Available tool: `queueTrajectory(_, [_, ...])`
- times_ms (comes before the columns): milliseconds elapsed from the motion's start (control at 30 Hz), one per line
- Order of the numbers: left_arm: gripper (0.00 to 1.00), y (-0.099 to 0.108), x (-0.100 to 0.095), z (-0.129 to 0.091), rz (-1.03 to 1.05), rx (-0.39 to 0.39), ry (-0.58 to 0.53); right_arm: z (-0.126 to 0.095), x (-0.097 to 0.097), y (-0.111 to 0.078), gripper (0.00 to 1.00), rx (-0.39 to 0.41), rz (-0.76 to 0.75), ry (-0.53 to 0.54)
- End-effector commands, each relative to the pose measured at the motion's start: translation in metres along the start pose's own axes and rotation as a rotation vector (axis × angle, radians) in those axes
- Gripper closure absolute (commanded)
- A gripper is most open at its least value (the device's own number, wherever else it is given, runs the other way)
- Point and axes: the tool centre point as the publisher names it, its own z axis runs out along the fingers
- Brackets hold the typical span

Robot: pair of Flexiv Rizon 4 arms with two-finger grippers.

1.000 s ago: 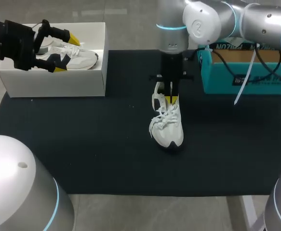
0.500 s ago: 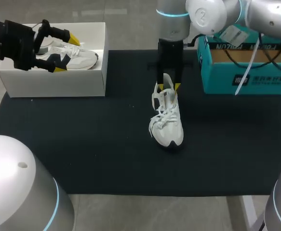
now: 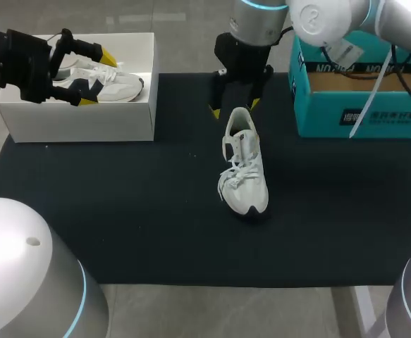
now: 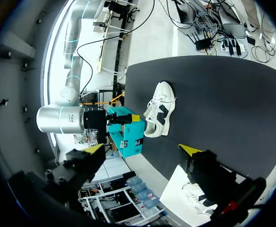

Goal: Take the shoe out of the shoebox, open the shoe tongue, remove and reinsert the insole, then place the shoe into the shoebox

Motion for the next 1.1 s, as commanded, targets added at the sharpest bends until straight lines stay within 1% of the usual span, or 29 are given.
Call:
queueTrajectory(33, [0.00,0.001,-0.001,0.000,0.000,0.001,0.005,0.002,-0.005,-0.006,0.00,-0.181,-0.557,0.141])
queueTrajectory(267, [0.00,0.001,-0.001,0.000,0.000,0.001,0.005,0.002,-0.005,-0.006,0.00,-0.181,-0.557,0.141])
queueTrajectory(300, [0.00,0.001,-0.001,0.000,0.000,0.001,0.005,0.007,-0.006,-0.004,0.00,-0.123,-0.594,0.144])
queueTrajectory(367, [0.00,0.001,-0.001,0.000,0.000,0.001,0.005,0.008,-0.009,-0.002,0.00,-0.009,-0.641,0.088])
queueTrajectory(433, [0.00,0.001,-0.001,0.000,0.000,0.001,0.005,0.004,-0.013,0.002,0.00,0.037,-0.711,0.041])
queueTrajectory(533, [0.00,0.001,-0.001,0.000,0.000,0.001,0.005,-0.001,-0.022,0.006,0.00,0.122,-0.765,-0.023])
queueTrajectory(600, [0.00,0.001,-0.001,0.000,0.000,0.001,0.005,-0.003,-0.031,0.007,0.00,0.154,-0.766,-0.053])
queueTrajectory(733, [0.00,0.001,-0.001,0.000,0.000,0.001,0.005,-0.006,-0.049,0.009,0.00,0.169,-0.756,-0.095])
queueTrajectory(767, [0.00,0.001,-0.001,0.000,0.000,0.001,0.005,-0.006,-0.052,0.010,0.00,0.163,-0.747,-0.117])
queueTrajectory(800, [0.00,0.001,-0.001,0.000,0.000,0.001,0.005,-0.005,-0.056,0.011,0.08,0.163,-0.738,-0.131])
queueTrajectory(867, [0.00,0.001,-0.001,0.000,0.000,0.001,0.005,-0.002,-0.063,0.014,0.50,0.145,-0.723,-0.160])
queueTrajectory(900, [0.00,0.001,-0.001,0.000,0.000,0.001,0.005,0.000,-0.066,0.016,0.56,0.137,-0.722,-0.166])
queueTrajectory(933, [0.00,0.001,-0.001,0.000,0.000,0.001,0.005,0.002,-0.069,0.018,0.56,0.131,-0.724,-0.180])
queueTrajectory(967, [0.00,0.001,-0.001,0.000,0.000,0.001,0.005,0.004,-0.072,0.020,0.55,0.132,-0.727,-0.189])
queueTrajectory(1033, [0.00,0.001,-0.001,0.000,0.000,0.001,0.005,0.006,-0.077,0.024,0.56,0.109,-0.739,-0.205])
queueTrajectory(1067, [0.00,0.001,-0.001,0.000,0.000,0.001,0.005,0.006,-0.079,0.026,0.58,0.107,-0.752,-0.216])
queueTrajectory(1100, [0.00,0.001,-0.001,0.000,0.000,0.001,0.005,0.007,-0.081,0.029,0.58,0.110,-0.761,-0.223])
